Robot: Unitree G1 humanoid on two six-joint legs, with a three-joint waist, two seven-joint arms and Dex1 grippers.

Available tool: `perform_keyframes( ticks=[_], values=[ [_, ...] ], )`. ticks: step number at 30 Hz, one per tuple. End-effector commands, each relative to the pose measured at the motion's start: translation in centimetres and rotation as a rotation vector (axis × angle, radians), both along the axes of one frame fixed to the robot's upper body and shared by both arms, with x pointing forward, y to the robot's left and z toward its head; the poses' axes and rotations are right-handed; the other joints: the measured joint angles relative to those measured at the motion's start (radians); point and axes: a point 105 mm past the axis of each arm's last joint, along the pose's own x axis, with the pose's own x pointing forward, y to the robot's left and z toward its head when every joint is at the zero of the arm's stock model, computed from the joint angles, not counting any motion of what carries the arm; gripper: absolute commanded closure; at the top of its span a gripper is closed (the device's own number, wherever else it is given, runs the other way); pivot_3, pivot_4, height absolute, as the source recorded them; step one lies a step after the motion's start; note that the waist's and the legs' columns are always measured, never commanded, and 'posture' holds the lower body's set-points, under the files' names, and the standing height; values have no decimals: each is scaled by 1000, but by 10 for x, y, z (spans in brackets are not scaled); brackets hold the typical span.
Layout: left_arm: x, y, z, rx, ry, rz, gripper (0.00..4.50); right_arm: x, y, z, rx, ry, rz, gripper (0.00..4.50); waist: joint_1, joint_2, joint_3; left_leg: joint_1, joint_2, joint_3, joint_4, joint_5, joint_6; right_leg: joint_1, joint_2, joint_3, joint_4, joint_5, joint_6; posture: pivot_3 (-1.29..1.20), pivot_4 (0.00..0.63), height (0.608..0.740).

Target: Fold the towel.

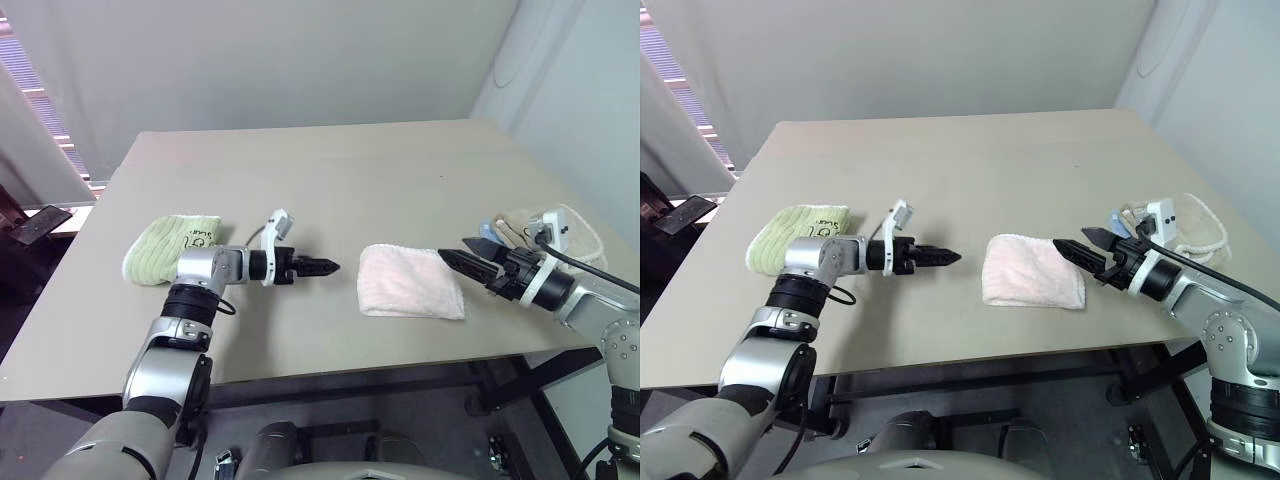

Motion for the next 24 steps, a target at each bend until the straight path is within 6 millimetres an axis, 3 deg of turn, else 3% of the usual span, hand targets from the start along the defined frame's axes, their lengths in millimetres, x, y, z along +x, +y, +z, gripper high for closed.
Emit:
perform_keyframes(
  ticks=[1,10,24],
  values=[
    [-9,-14,7,2,117,-63,0,-2,-1,5,8,24,-7,39,0,0,0,0,0,0,0,0,0,0,0,0,0,0,0,0,0,730],
    [-23,-43,-12,4,349,-81,0,-8,-13,3,19,59,-67,39,5,1,0,0,0,0,-1,0,0,-1,-1,0,0,0,0,0,0,730],
    [-34,-101,-17,-95,449,-111,0,-22,-32,4,-14,66,-152,39,56,5,-3,-1,-4,1,-3,-2,2,4,-5,-1,-10,0,0,0,0,730]
  ],
)
